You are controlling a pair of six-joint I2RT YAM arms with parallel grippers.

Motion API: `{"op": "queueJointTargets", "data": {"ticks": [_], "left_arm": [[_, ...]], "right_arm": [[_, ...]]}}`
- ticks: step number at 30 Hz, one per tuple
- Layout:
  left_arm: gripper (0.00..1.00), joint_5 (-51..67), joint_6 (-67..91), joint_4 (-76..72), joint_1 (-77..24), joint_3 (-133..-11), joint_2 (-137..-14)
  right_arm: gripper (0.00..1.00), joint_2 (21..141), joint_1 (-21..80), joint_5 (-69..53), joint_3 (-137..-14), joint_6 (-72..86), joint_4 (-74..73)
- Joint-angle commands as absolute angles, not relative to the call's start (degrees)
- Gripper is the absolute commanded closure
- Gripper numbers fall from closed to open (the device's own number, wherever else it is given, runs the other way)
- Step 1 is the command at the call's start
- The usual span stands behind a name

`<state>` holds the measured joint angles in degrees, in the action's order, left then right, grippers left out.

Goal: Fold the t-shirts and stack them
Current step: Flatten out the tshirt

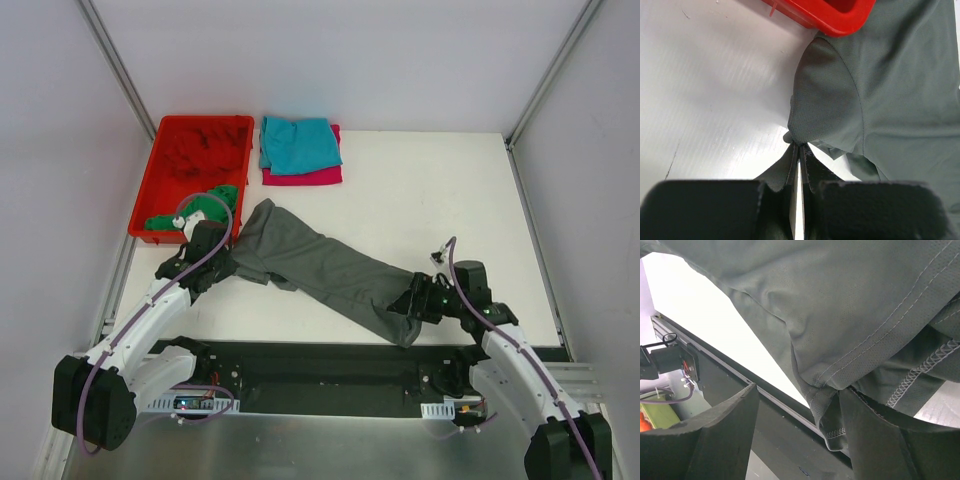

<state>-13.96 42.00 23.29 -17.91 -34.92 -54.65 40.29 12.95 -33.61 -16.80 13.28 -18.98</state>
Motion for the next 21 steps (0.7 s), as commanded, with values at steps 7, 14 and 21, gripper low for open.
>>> {"op": "queueJointTargets", "data": {"ticks": [7, 14, 21], "left_arm": [[1.00, -13.62, 42.10, 23.99, -17.67, -36.74, -54.67], [1.00, -13.27, 42.10, 23.99, -17.67, -36.83, -55.20], [1.00, -13.45, 42.01, 23.91, -17.67, -36.74, -54.93]], "right_arm": [[0.33, 36.83, 12.83, -33.84, -14.59, 22.05, -15.13], [0.35, 37.70, 12.83, -34.01, -12.74, 28.13, -8.44], [0.60, 38.23, 12.83, -34.01, -12.13, 27.60, -8.79]]}}
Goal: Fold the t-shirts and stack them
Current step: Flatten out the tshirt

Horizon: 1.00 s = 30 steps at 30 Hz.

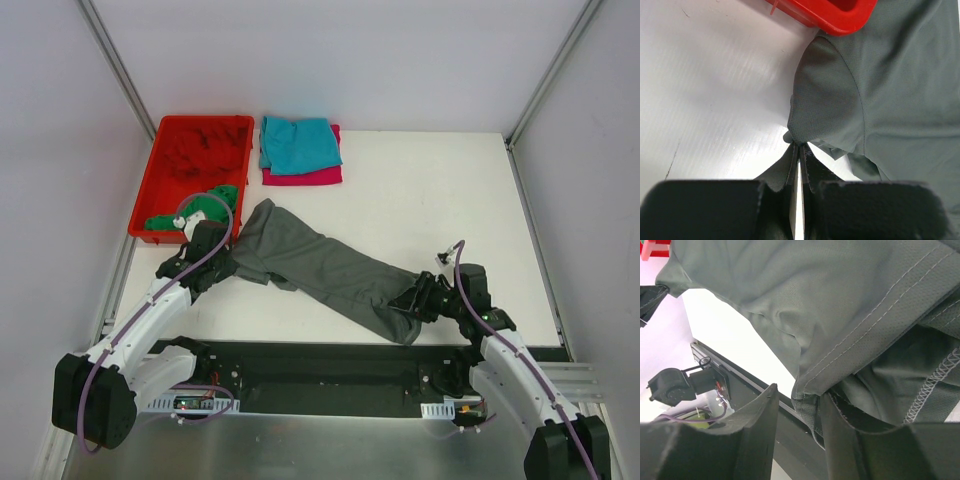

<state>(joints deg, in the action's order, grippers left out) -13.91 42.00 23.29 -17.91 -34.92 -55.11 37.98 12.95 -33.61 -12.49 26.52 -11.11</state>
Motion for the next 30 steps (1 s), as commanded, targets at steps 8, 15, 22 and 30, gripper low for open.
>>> {"op": "queueJointTargets", "data": {"ticks": [8, 15, 22, 30], "left_arm": [[1.00, -13.36, 42.19, 23.91, -17.67, -36.65, -54.84], [1.00, -12.92, 42.54, 23.91, -17.67, -36.74, -55.02], [1.00, -12.83, 42.54, 23.99, -17.67, -36.83, -54.84], [1.00, -12.66, 42.54, 23.91, -17.67, -36.48, -53.88]], "right_arm": [[0.64, 37.26, 12.83, -36.64, -12.13, 27.16, -9.41], [0.63, 37.00, 12.83, -37.97, -11.34, 27.86, -7.47], [0.73, 38.93, 12.92, -36.83, -11.43, 27.95, -6.86], [0.99, 39.29, 13.45, -36.12, -11.60, 28.04, -5.98]]}}
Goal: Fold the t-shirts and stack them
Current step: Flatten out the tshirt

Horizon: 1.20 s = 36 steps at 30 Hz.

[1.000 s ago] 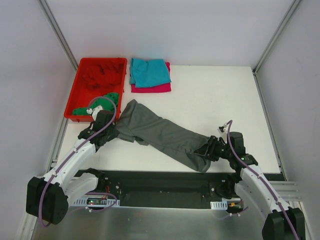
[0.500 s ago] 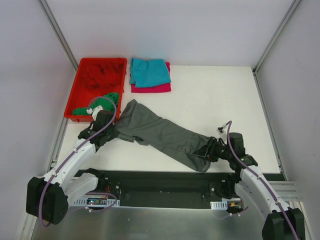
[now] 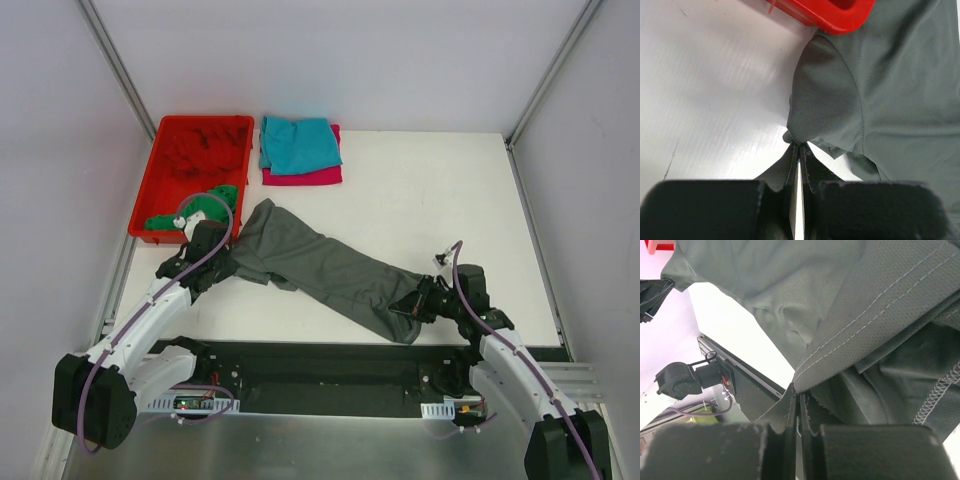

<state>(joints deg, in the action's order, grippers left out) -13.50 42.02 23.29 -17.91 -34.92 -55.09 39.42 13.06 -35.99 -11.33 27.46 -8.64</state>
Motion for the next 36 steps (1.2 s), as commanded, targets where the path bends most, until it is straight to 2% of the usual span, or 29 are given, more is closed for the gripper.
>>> {"op": "queueJointTargets", "data": {"ticks": [1, 7, 14, 26, 36], "left_arm": [[1.00, -12.66, 42.63, 23.99, -17.67, -36.47, -53.79], [1.00, -12.31, 42.28, 23.91, -17.67, -37.44, -52.03], [1.00, -13.88, 41.22, 23.91, -17.67, -44.63, -48.43], [1.00, -19.86, 31.56, 23.99, -17.67, -73.54, -50.27], [1.00, -11.70, 25.84, 24.08, -17.67, -92.45, -47.55]], "right_arm": [[0.99, 39.11, 13.62, -36.38, -11.78, 27.78, -5.98], [0.99, 36.39, 13.80, -35.69, -14.23, 27.42, -5.71], [1.00, 36.21, 13.71, -29.28, -29.42, 21.28, -11.50], [1.00, 36.65, 12.48, -7.84, -58.60, 9.41, -21.96], [1.00, 32.70, 12.57, -6.67, -77.59, 5.71, -26.01]]}}
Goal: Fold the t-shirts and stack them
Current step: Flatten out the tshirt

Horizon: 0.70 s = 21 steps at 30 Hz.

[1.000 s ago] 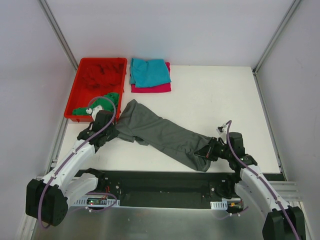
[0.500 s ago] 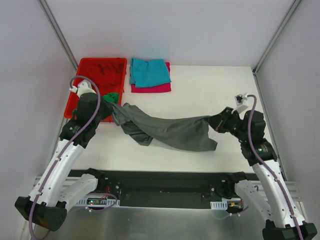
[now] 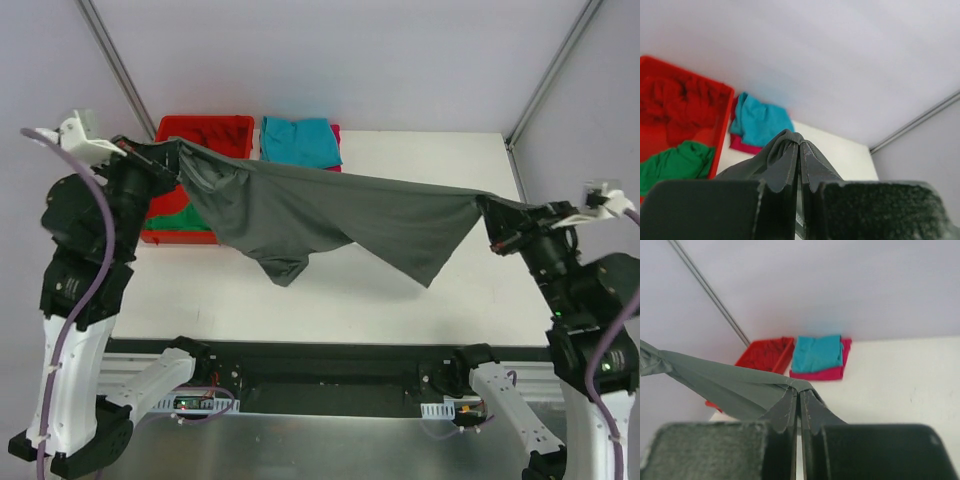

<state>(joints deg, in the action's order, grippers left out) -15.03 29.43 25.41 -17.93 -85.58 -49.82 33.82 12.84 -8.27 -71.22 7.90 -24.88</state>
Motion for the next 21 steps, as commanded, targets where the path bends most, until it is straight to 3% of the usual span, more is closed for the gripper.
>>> {"op": "queueJointTargets", "data": {"ticks": [1, 11, 16, 21], "left_arm": [[1.00, -10.73, 25.67, 24.00, -17.67, -94.29, -47.29], [1.00, -1.41, 23.38, 23.99, -17.67, -109.15, -48.51], [1.00, -0.09, 23.12, 24.00, -17.67, -111.80, -55.44], [1.00, -2.00, 21.19, 23.99, -17.67, -107.85, -67.73]], "right_arm": [[1.00, 32.70, 12.57, -7.46, -79.35, 5.63, -26.28], [1.00, 32.87, 12.57, -7.92, -94.12, 3.26, -31.37], [0.99, 37.08, 12.57, 3.22, -94.92, 0.62, -34.10], [1.00, 43.75, 12.57, 16.50, -88.00, -3.68, -34.02]]}}
